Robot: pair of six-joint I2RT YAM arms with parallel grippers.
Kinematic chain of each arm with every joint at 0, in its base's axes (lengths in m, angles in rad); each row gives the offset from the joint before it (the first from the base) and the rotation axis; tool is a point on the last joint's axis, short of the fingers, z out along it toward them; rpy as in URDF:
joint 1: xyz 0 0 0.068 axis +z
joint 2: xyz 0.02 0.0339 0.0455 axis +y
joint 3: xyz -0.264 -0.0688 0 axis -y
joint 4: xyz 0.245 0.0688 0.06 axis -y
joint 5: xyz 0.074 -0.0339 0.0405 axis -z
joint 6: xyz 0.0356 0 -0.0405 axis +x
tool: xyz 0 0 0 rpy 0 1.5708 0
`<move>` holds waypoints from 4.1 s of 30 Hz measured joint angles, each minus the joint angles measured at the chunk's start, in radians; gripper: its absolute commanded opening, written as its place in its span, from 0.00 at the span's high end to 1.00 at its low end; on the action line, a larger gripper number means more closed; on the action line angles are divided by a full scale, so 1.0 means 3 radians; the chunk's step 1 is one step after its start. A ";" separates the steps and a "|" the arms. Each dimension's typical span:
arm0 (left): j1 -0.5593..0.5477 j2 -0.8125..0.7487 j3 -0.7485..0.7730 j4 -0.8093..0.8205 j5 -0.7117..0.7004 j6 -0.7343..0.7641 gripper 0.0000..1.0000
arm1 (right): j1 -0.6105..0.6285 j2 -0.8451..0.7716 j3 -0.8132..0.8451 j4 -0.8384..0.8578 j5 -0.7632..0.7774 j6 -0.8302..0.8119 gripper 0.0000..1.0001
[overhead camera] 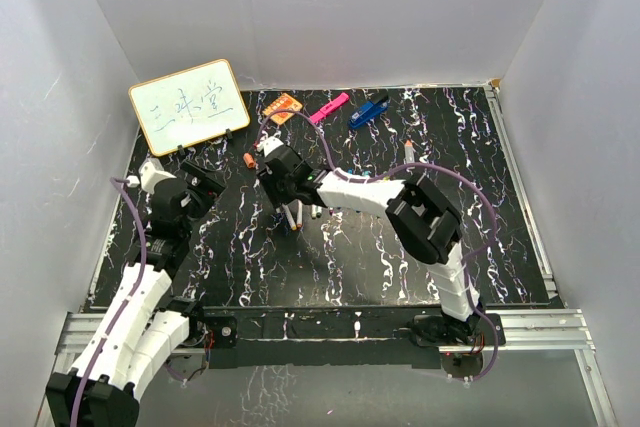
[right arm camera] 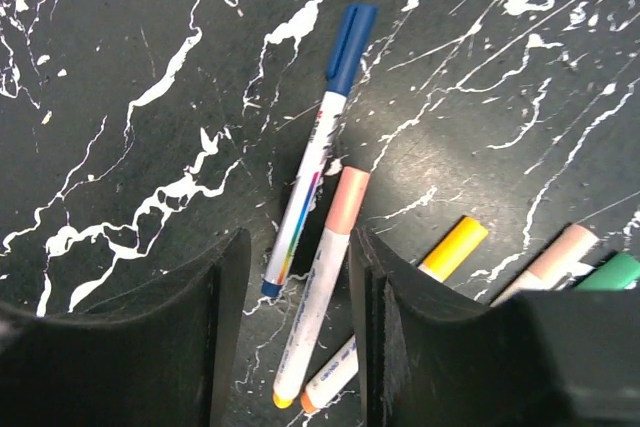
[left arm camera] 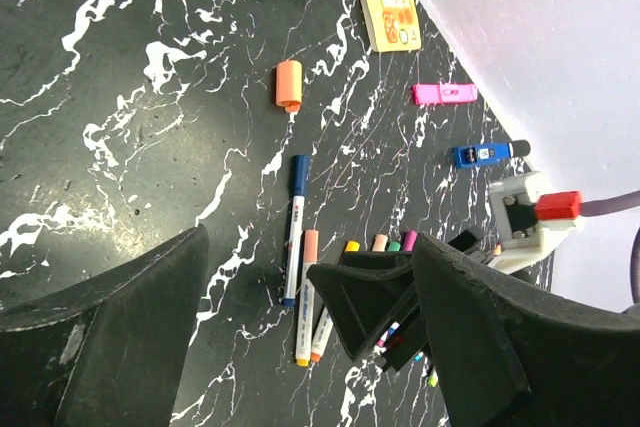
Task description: Open the pen caps
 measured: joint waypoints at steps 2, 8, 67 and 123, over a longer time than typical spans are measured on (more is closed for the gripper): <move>0.0001 -0.0093 -0.0027 -0.0027 -0.0056 -0.0024 0.19 | 0.0031 0.0046 0.0024 -0.0015 -0.0004 -0.0001 0.61; 0.0001 -0.0128 -0.0034 -0.0127 -0.0120 -0.0041 0.18 | 0.0075 0.0170 0.0206 -0.0037 -0.0004 0.0001 0.63; 0.0003 0.0435 0.0010 0.0423 0.0721 0.0376 0.09 | 0.0104 -0.0599 -0.0727 0.0462 0.0100 0.0191 1.00; -0.0187 0.1991 0.0369 0.2247 0.2308 0.0212 0.42 | 0.0017 -0.1581 -0.1282 0.0741 -0.0113 0.0196 1.00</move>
